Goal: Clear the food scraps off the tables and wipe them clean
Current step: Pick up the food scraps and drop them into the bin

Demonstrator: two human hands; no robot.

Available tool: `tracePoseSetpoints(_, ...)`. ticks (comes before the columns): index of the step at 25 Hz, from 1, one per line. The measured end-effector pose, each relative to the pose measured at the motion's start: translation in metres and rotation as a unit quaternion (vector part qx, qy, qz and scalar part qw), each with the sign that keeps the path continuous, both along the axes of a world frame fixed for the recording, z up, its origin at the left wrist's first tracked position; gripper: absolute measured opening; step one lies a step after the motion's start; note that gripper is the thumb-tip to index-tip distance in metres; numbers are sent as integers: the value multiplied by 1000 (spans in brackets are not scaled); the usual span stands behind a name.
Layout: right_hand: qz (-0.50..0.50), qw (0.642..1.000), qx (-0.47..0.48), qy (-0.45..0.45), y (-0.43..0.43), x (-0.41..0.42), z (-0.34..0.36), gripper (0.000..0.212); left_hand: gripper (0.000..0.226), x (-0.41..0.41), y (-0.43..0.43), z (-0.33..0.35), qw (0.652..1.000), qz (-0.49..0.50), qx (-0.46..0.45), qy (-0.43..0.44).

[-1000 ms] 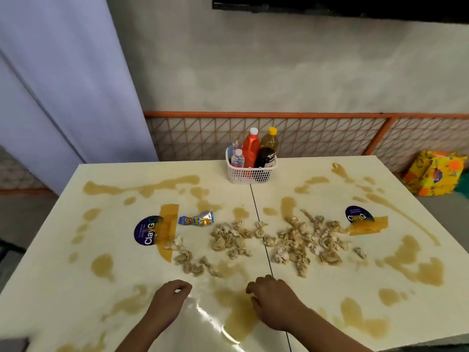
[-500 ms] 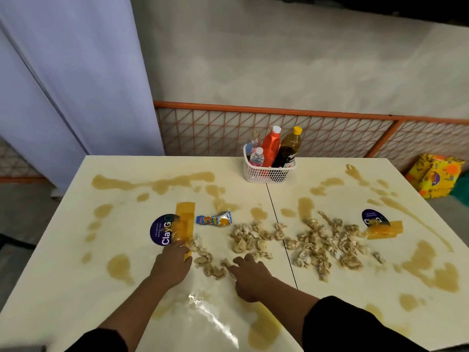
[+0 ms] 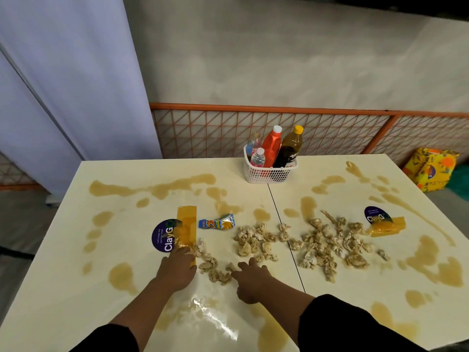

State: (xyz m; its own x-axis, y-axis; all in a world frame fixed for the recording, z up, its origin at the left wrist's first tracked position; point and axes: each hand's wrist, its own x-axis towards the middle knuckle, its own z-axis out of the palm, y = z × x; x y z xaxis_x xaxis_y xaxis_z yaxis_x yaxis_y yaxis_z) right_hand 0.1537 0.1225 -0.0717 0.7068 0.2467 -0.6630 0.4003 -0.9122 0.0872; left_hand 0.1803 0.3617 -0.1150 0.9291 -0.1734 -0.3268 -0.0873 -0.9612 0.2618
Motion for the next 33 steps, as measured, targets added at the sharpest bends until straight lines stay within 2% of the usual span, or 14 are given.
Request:
tracePoseSetpoints(7, -5, 1000, -2, 18, -2, 3, -1, 51, 32, 4, 1, -2, 1000, -16, 22, -1)
tracePoseSetpoints(13, -13, 1000, -5, 24, 1, 3, -6, 50, 24, 3, 1, 9, 998, 7, -37, -59)
tracePoseSetpoints(16, -19, 999, -1, 26, 2, 3, -8, 48, 22, -1, -3, 29, 988, 58, -111, -88)
tracePoseSetpoints(20, -31, 999, 8, 20, 4, 2, -9, 45, 17, -9, -10, 58, 941, 194, -257, -101)
tracePoseSetpoints(22, -33, 999, 10, 21, 3, 0, -10, 45, 19, -11, -12, 69, 908, 241, -328, -98)
tracePoseSetpoints(24, -34, 999, 8, 20, 2, 0, -11, 46, 20, -14, -13, 77, 860, 301, -406, -74)
tracePoseSetpoints(26, -36, 999, 7, 21, 1, -1, -11, 46, 24, -16, -12, 81, 788, 356, -501, -19)
tracePoseSetpoints(29, -44, 999, 13, 23, 2, -3, -13, 46, 26, -17, -10, 82, 660, 400, -634, 50)
tracePoseSetpoints(33, -56, 998, 14, 20, 2, -6, -16, 48, 27, -19, -10, 80, 561, 420, -705, 106)
